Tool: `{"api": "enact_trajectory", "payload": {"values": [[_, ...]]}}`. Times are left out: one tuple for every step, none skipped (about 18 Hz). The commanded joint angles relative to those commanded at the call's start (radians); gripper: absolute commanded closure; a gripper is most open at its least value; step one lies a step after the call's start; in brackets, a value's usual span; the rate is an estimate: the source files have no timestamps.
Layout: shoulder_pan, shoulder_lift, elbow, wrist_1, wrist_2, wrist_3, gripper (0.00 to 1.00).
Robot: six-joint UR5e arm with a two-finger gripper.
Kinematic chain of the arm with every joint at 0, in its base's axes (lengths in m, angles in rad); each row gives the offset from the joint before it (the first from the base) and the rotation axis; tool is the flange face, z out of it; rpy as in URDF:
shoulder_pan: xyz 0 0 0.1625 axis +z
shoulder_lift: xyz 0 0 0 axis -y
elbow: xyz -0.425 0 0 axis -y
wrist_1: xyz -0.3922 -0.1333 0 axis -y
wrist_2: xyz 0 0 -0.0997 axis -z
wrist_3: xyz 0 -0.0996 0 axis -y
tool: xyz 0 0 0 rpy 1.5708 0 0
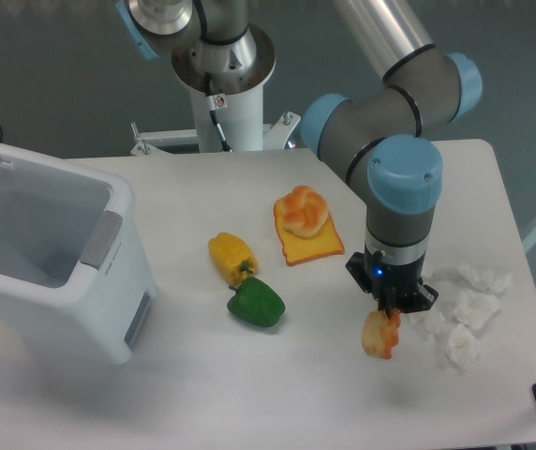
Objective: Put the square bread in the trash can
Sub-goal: 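Lift the held orange bread piece with the gripper away from the tissues, then carry the bread piece over the white trash bin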
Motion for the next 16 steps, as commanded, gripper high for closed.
{"api": "enact_trajectory", "payload": {"values": [[-0.011,0.020,-0.003,0.000,-0.026,-0.008,0.85],[-0.023,0.034,-0.005,-0.003,-0.032,-0.011,0.85],[-0.038,0.054,-0.017,-0.005,-0.034,-0.012,0.85],[-0.057,0.077,-0.043,-0.006,-0.037,-0.021,0.85],[-0.069,0.101,-0.064,-0.006,-0.040,-0.037,0.85],[-0.081,0.121,-0.080,-0.006,-0.054,-0.057,0.85],[-0.092,0.143,-0.083,-0.006,-0.074,-0.087,0.85],[-0.097,0.163,-0.084,-0.006,-0.095,-0.116,0.85],[-0.107,0.184,-0.084,-0.008,-0.117,-0.144,0.85],[-0.124,0.202,-0.084,-0.009,-0.130,-0.172,0.85],[-0.138,0.222,-0.084,-0.011,-0.137,-0.201,0.85],[-0.155,0.236,-0.084,-0.011,-0.146,-0.236,0.85],[-0.173,0.255,-0.084,-0.011,-0.157,-0.268,0.84],[-0.196,0.279,-0.089,-0.011,-0.161,-0.302,0.84],[-0.218,0.307,-0.101,-0.011,-0.164,-0.334,0.84],[-0.233,0.337,-0.116,-0.009,-0.166,-0.357,0.84]]}}
